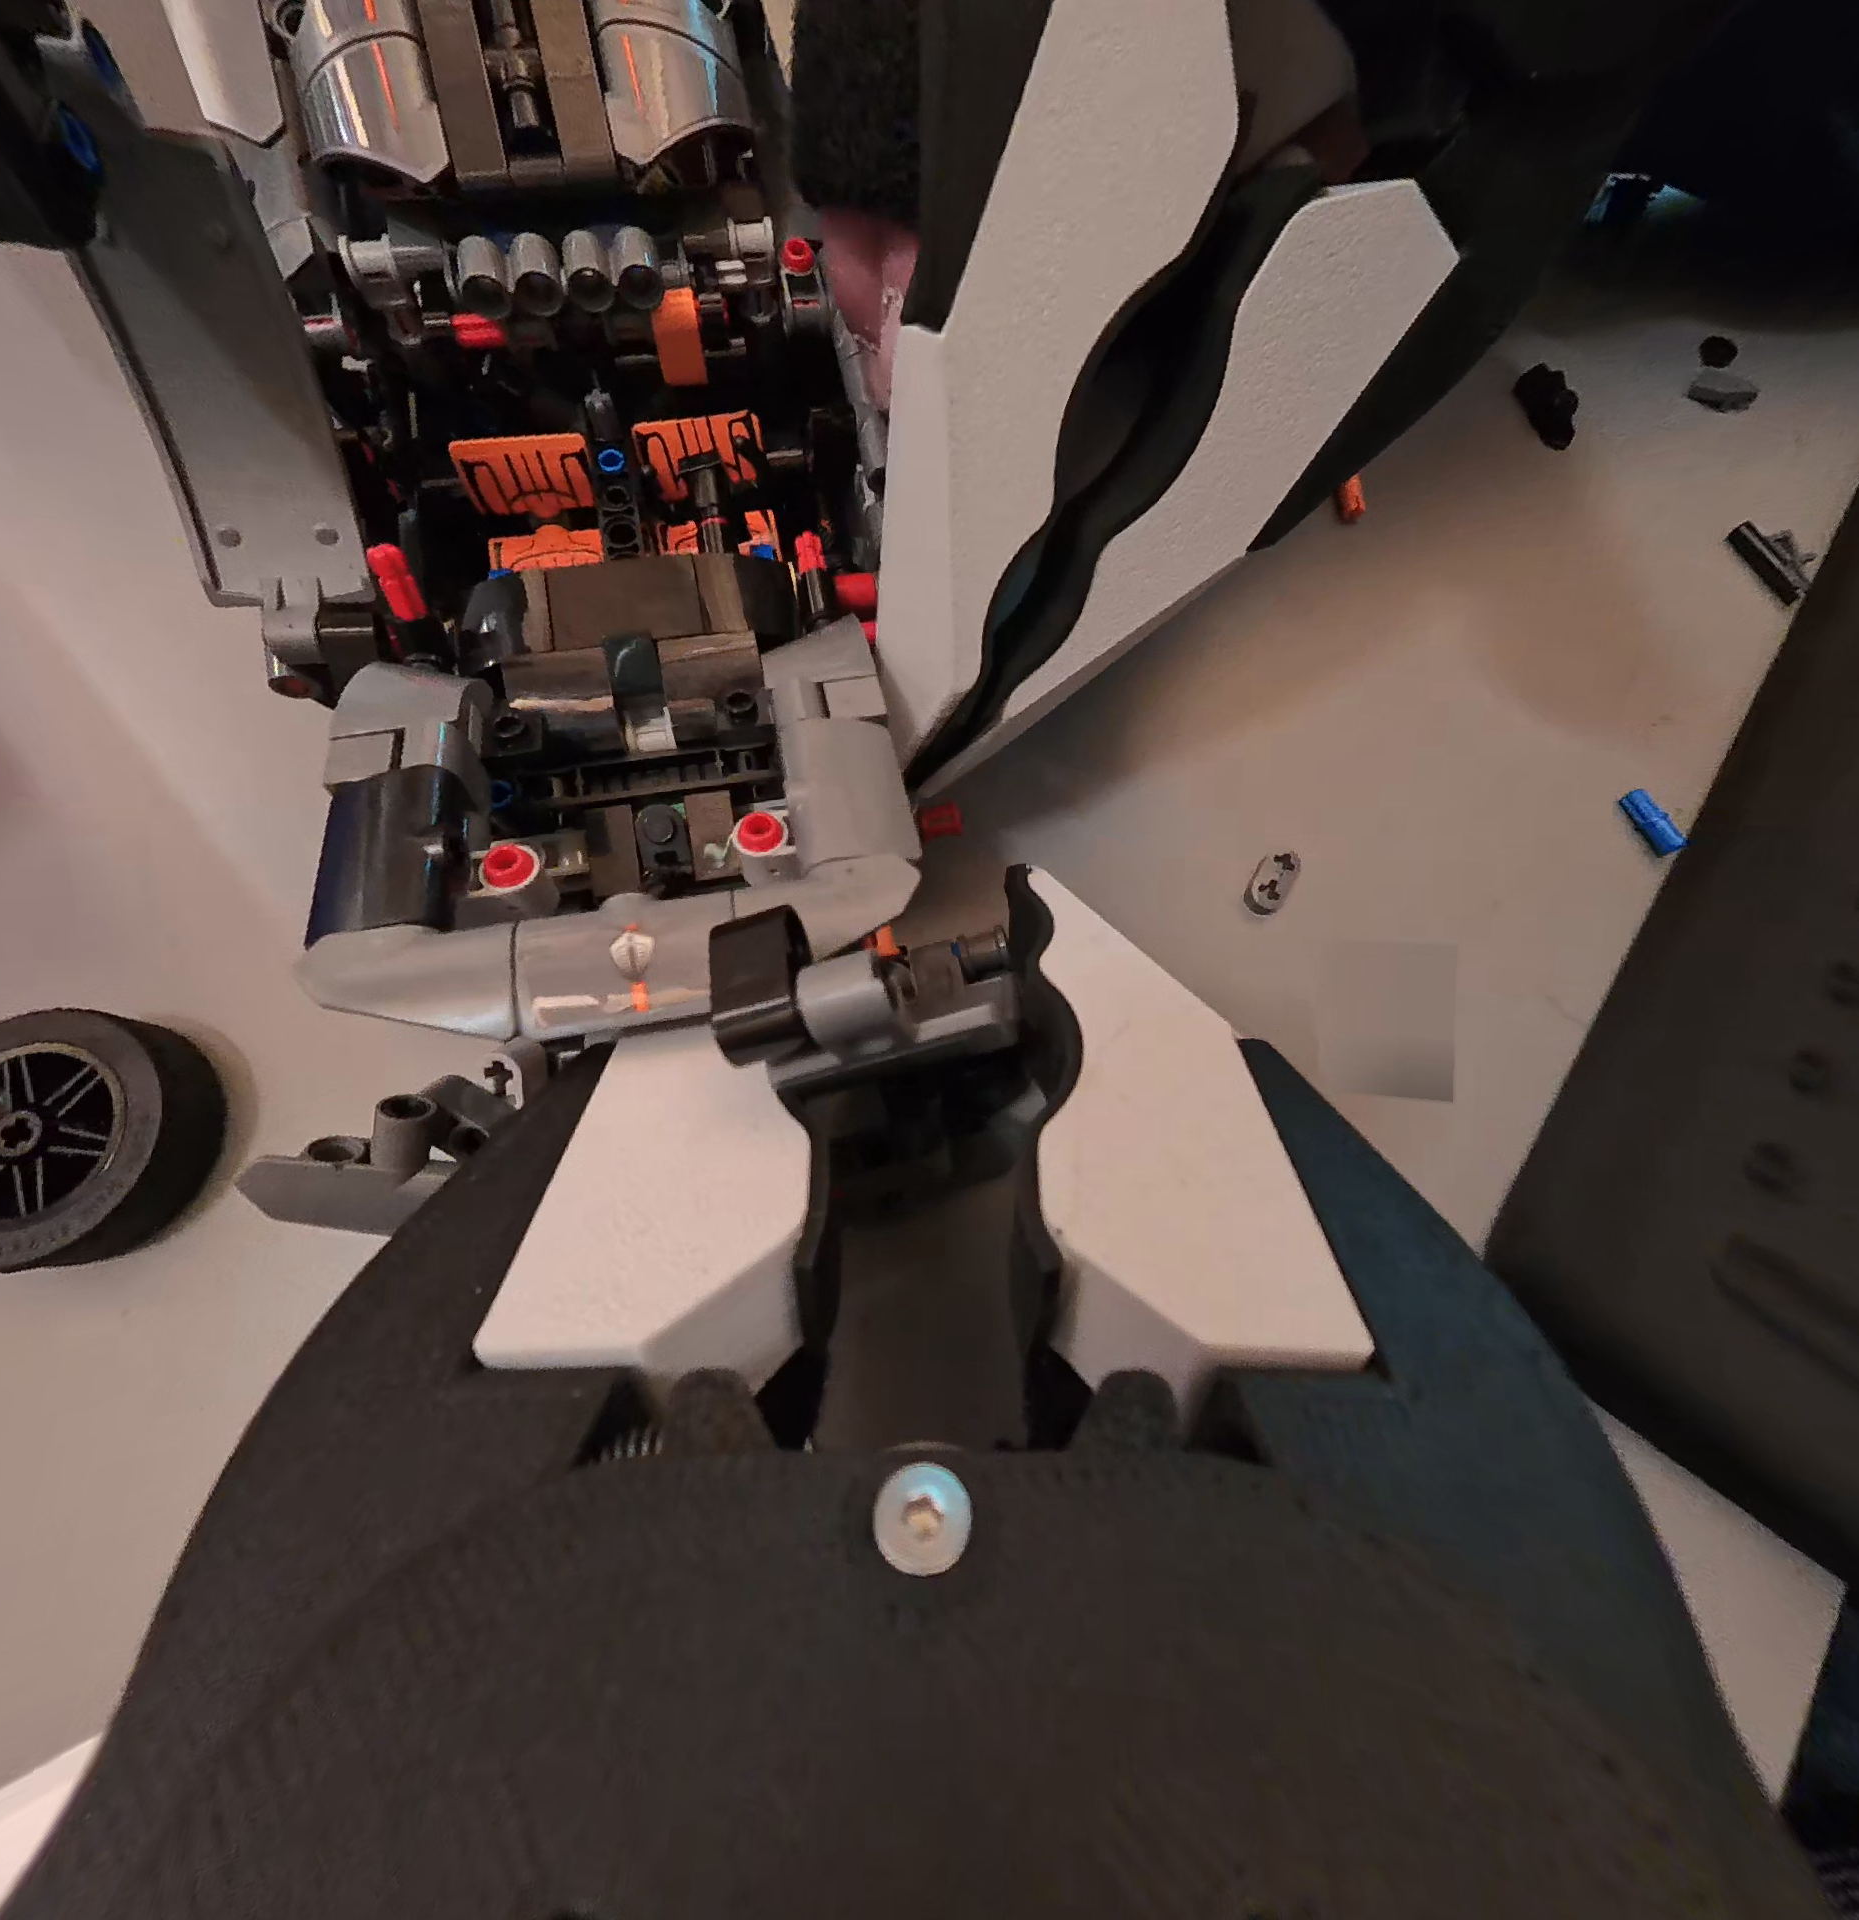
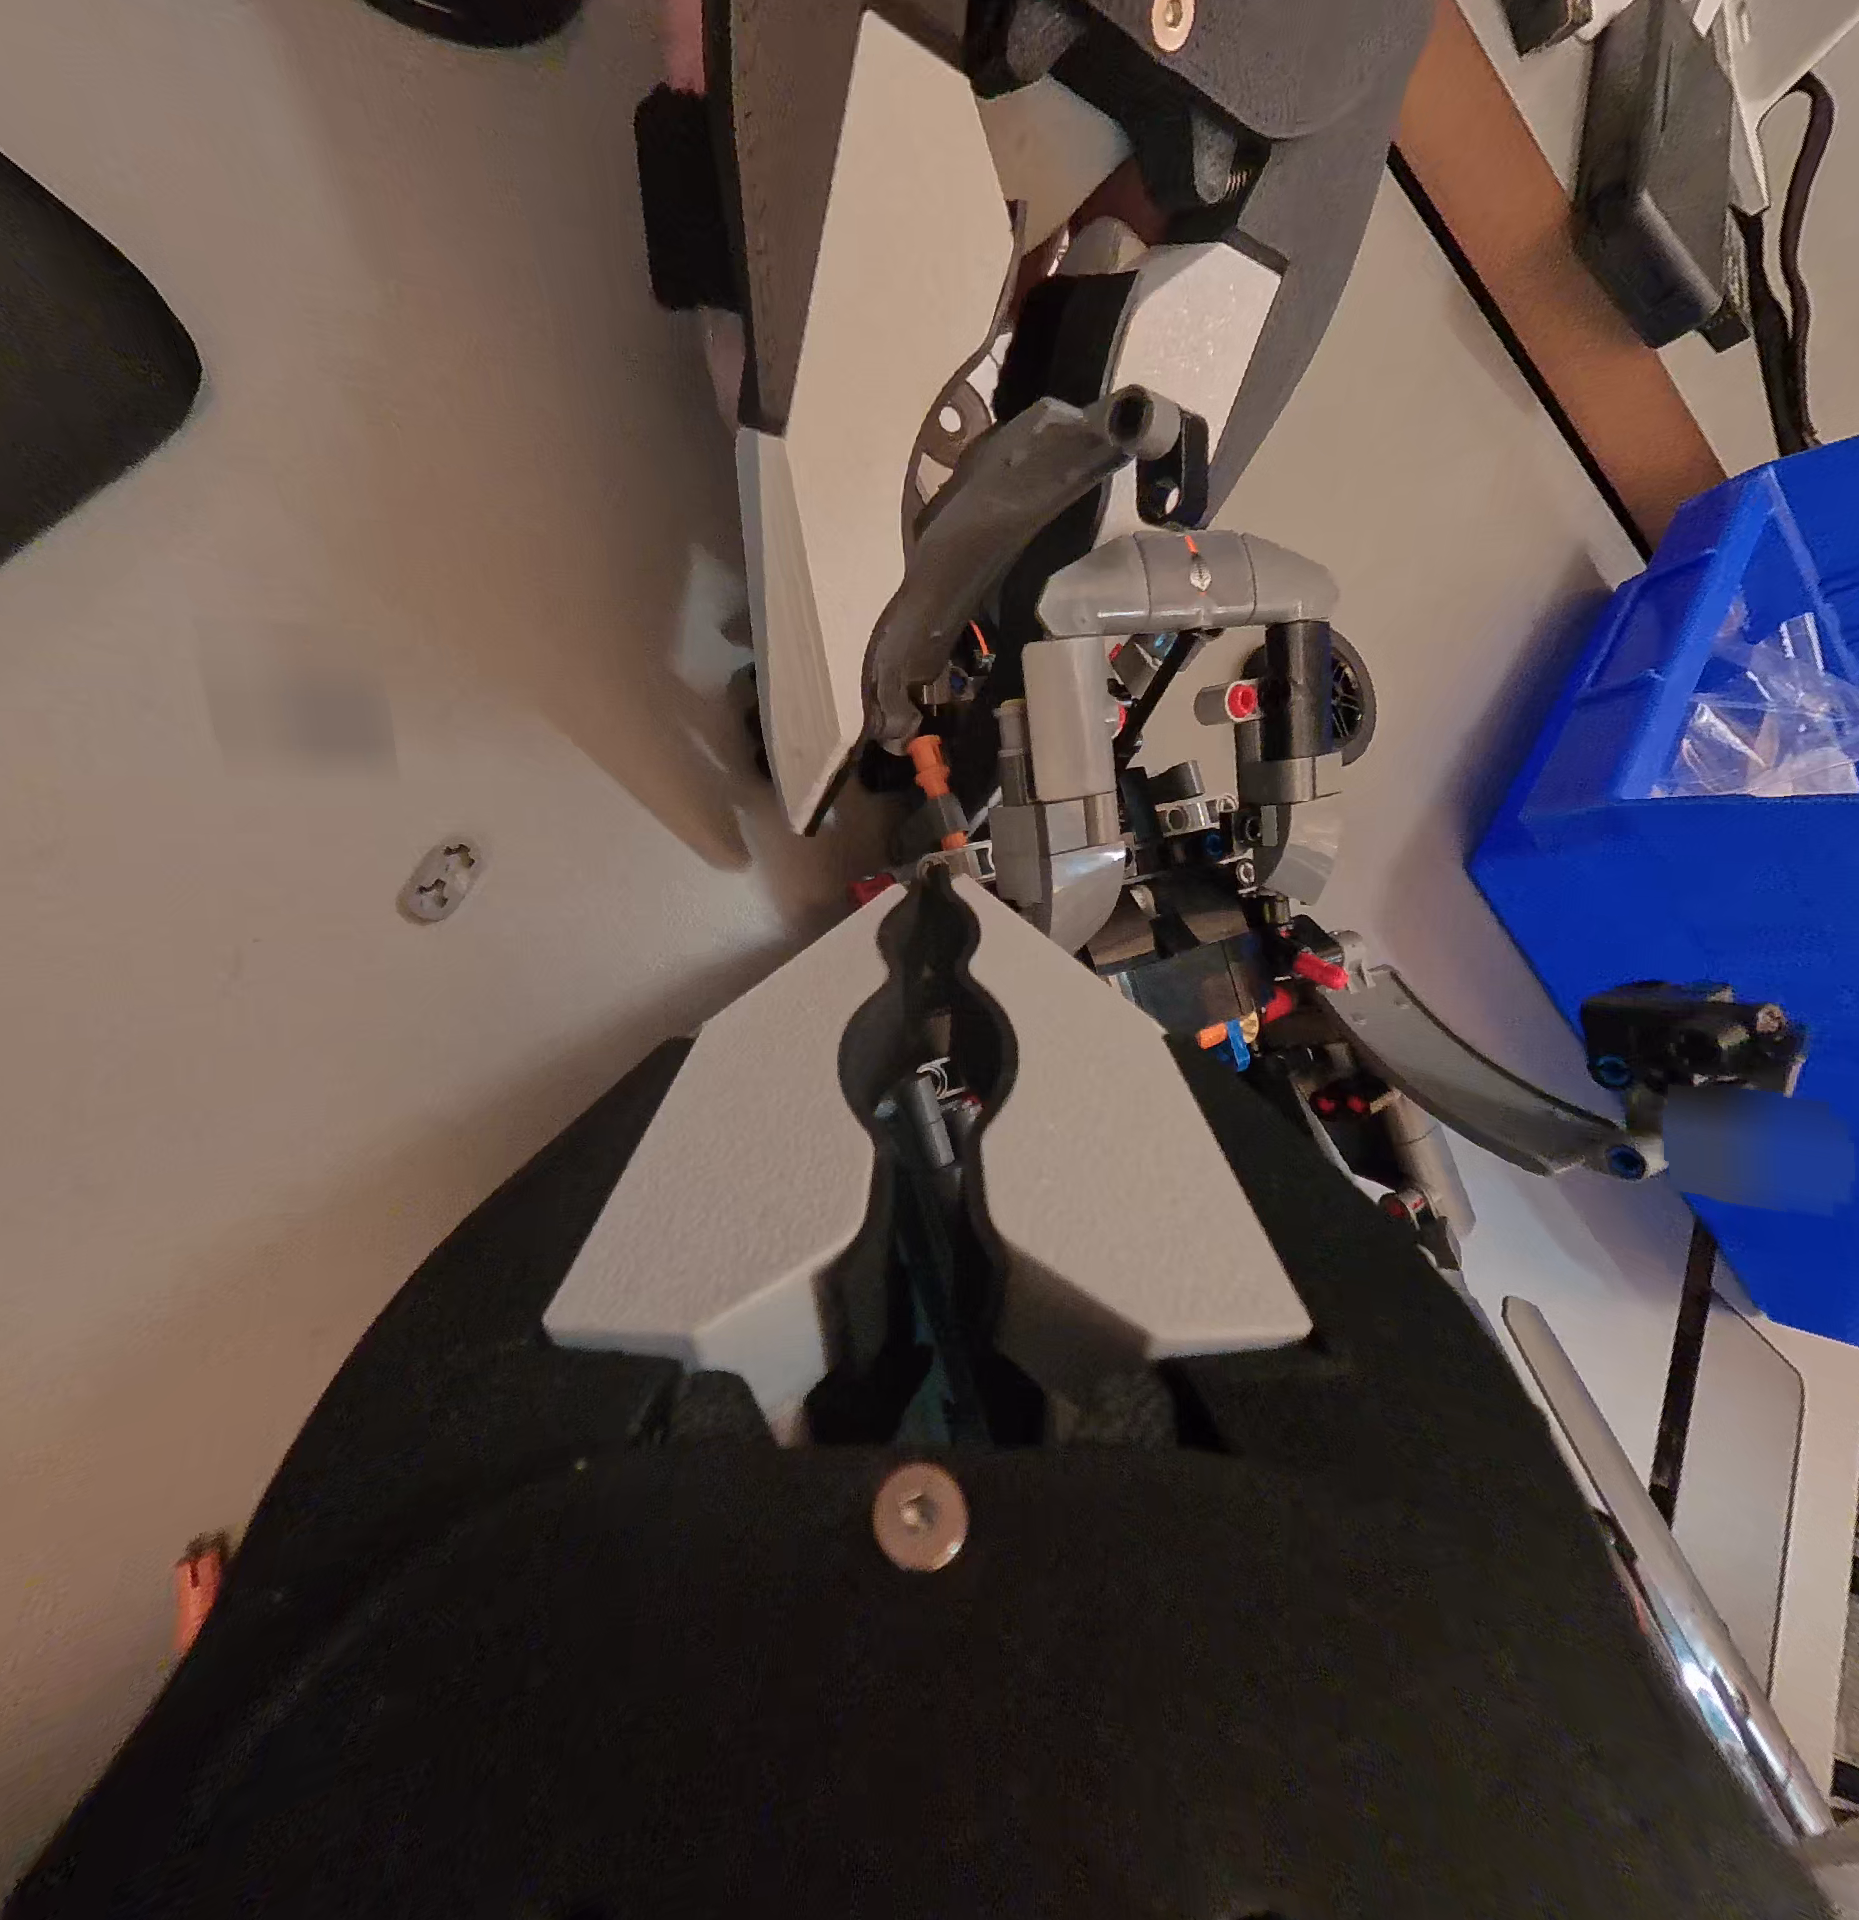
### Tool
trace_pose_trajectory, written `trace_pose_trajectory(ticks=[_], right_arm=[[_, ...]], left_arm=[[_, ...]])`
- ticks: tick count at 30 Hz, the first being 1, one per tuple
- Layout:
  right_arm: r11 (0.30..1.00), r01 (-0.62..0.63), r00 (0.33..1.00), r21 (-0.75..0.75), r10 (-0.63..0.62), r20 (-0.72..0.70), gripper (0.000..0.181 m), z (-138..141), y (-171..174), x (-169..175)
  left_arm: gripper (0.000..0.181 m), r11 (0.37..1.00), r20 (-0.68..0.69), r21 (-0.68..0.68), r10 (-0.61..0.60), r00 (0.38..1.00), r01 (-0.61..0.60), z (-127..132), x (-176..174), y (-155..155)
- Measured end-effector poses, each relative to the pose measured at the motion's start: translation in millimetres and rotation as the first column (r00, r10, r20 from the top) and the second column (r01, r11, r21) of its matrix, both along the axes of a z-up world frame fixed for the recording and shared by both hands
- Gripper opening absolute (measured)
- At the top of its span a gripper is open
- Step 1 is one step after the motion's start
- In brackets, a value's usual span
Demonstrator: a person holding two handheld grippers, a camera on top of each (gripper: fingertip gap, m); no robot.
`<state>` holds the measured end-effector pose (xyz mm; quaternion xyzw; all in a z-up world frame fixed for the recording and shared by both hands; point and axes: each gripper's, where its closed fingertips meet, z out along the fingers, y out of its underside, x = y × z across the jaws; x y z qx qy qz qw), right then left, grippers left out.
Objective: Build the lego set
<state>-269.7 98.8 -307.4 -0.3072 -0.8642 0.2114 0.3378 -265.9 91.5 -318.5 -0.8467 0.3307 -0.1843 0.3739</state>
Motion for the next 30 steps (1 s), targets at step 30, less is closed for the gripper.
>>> trace_pose_trajectory(ticks=[30], right_arm=[[1.0, -0.019, 1.0, 0.011, 0.019, 0.003, 0.0, -1.2, -0.5, 3.4]], left_arm=[[0.028, 0.997, 0.065, -0.07, -0.004, 0.998, 0.009, 1.6, 2.8, 0.3]])
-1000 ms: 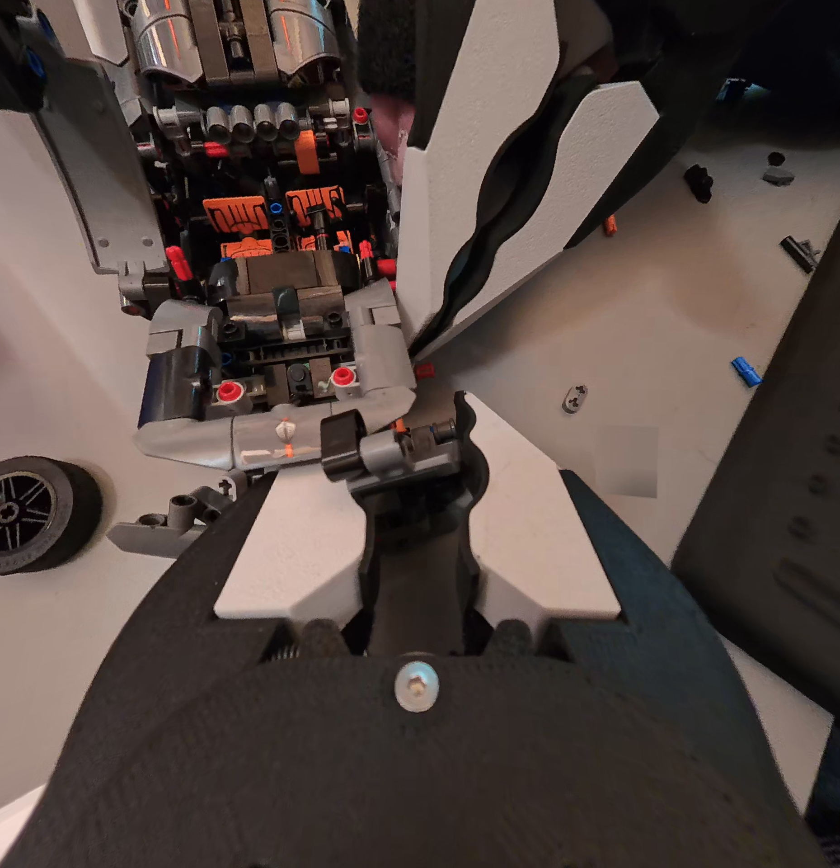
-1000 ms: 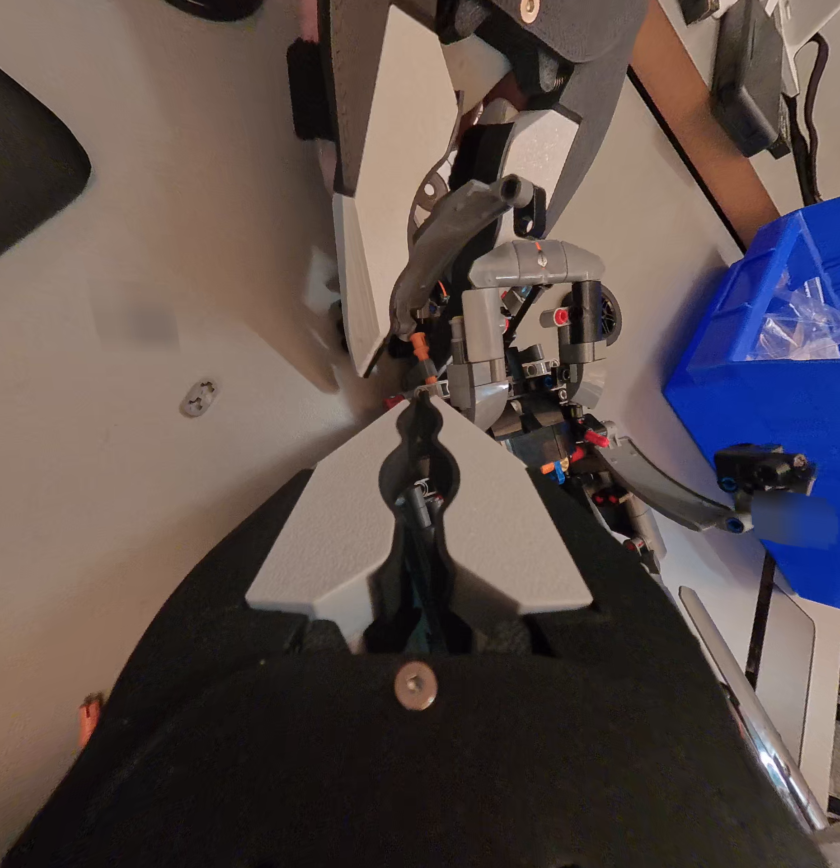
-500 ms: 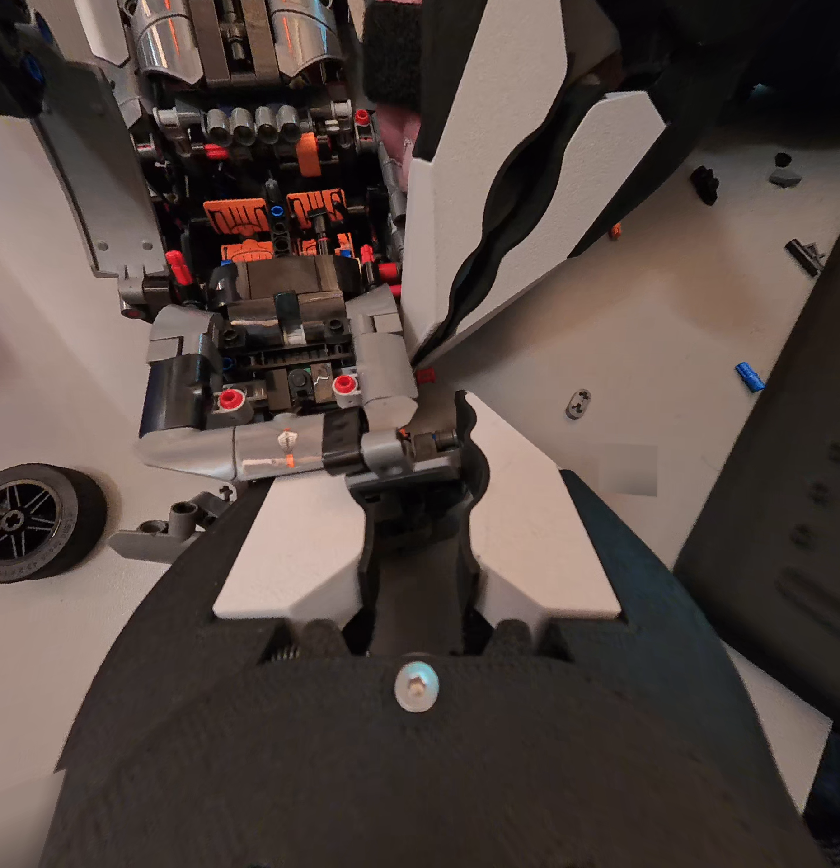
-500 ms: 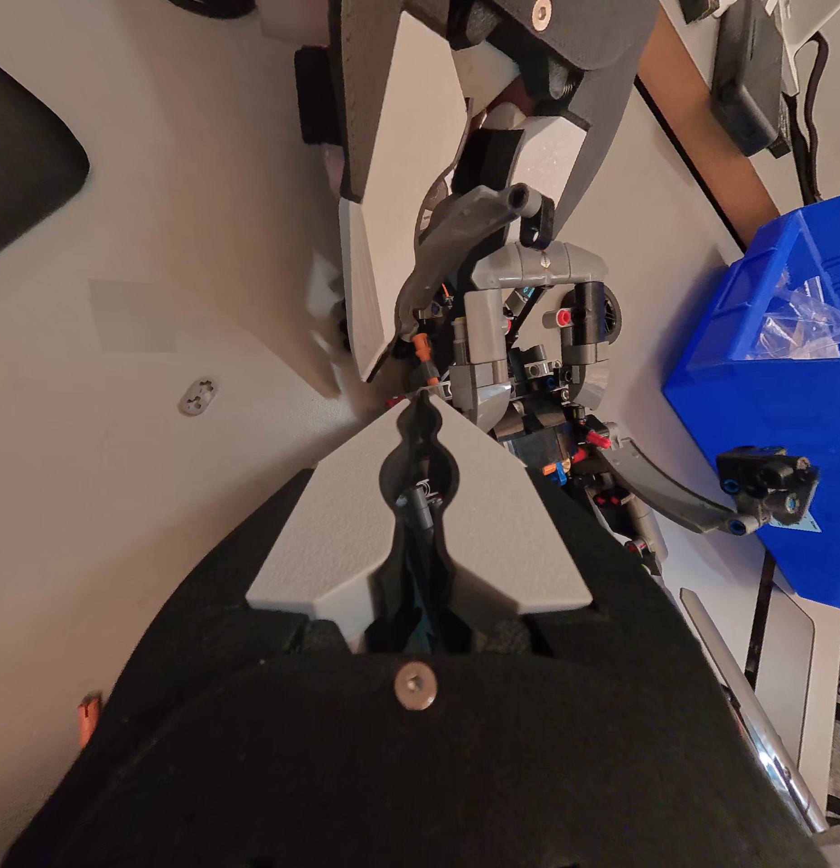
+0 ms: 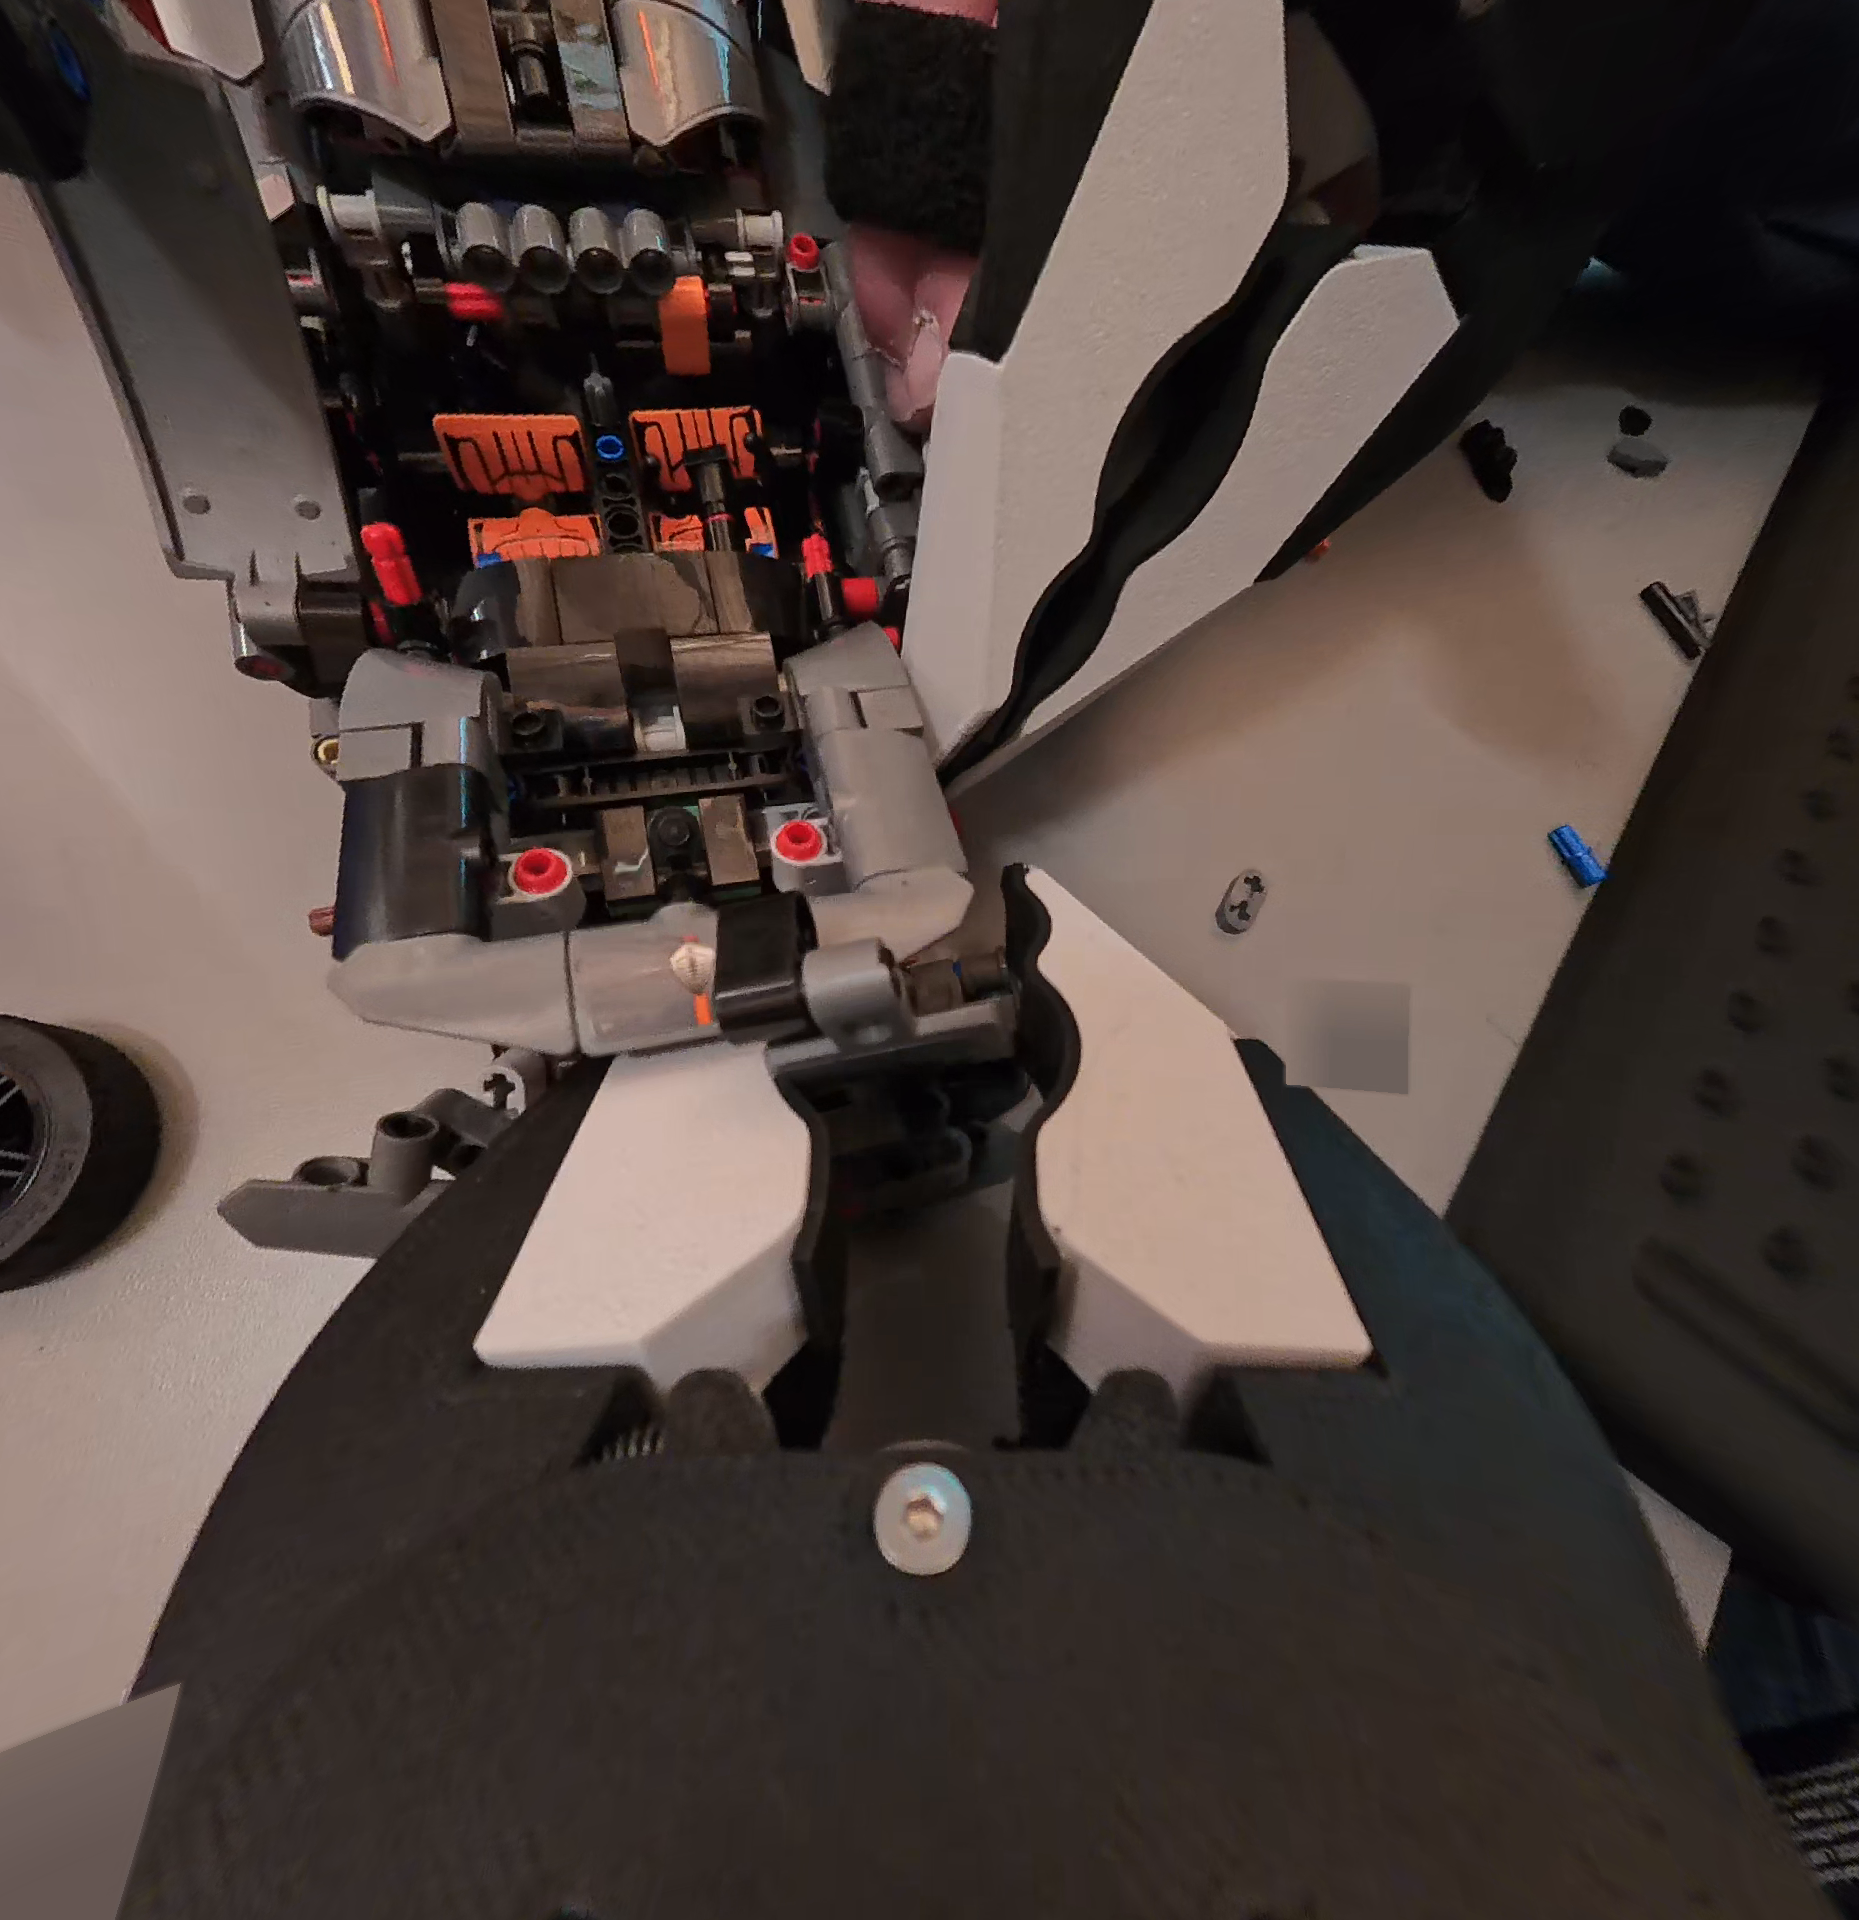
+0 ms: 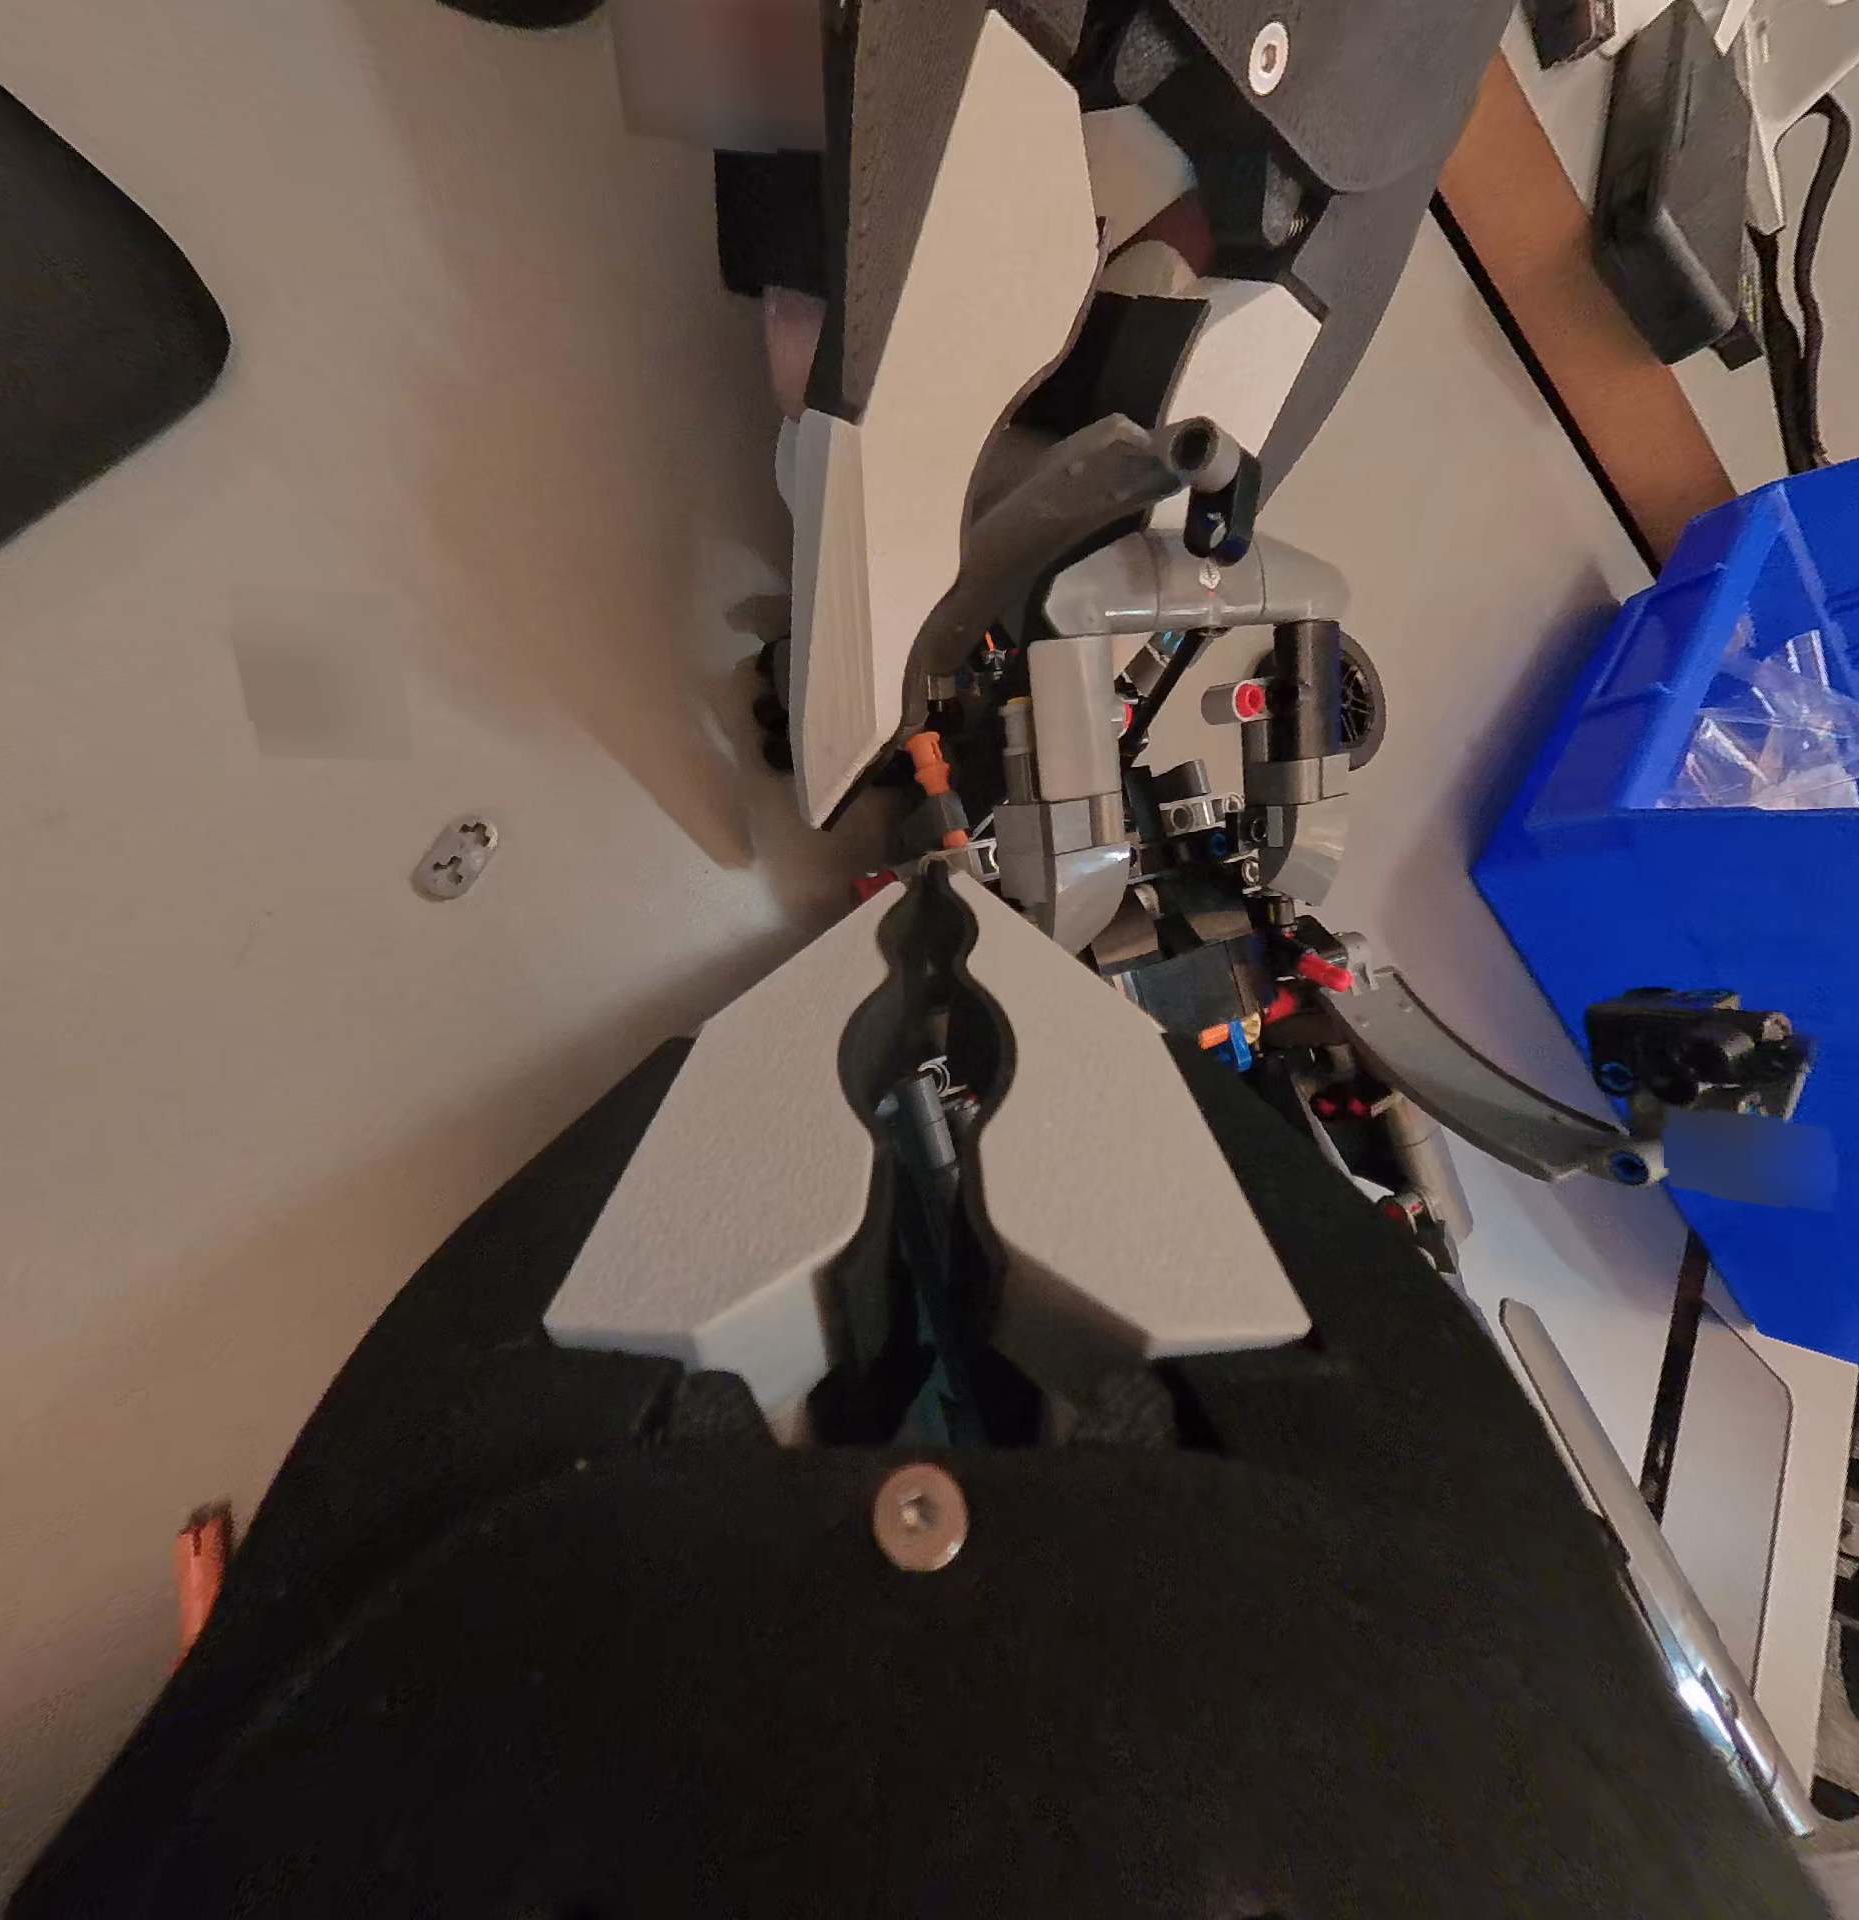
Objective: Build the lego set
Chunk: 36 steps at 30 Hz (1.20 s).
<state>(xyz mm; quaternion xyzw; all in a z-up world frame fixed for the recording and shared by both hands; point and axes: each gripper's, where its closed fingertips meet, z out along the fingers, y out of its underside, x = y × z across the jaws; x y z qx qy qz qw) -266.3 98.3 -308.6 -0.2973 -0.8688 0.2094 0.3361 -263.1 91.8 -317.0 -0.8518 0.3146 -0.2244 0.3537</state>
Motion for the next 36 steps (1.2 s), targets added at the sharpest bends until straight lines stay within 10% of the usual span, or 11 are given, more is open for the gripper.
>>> trace_pose_trajectory(ticks=[36], right_arm=[[0.996, 0.04, 0.999, -0.085, -0.038, 0.031, 0.0, 1.8, 4.8, 0.0]], left_arm=[[0.03, 0.951, -0.188, 0.152, 0.294, 0.937, -0.269, 2.7, -19.5, 17.2]])
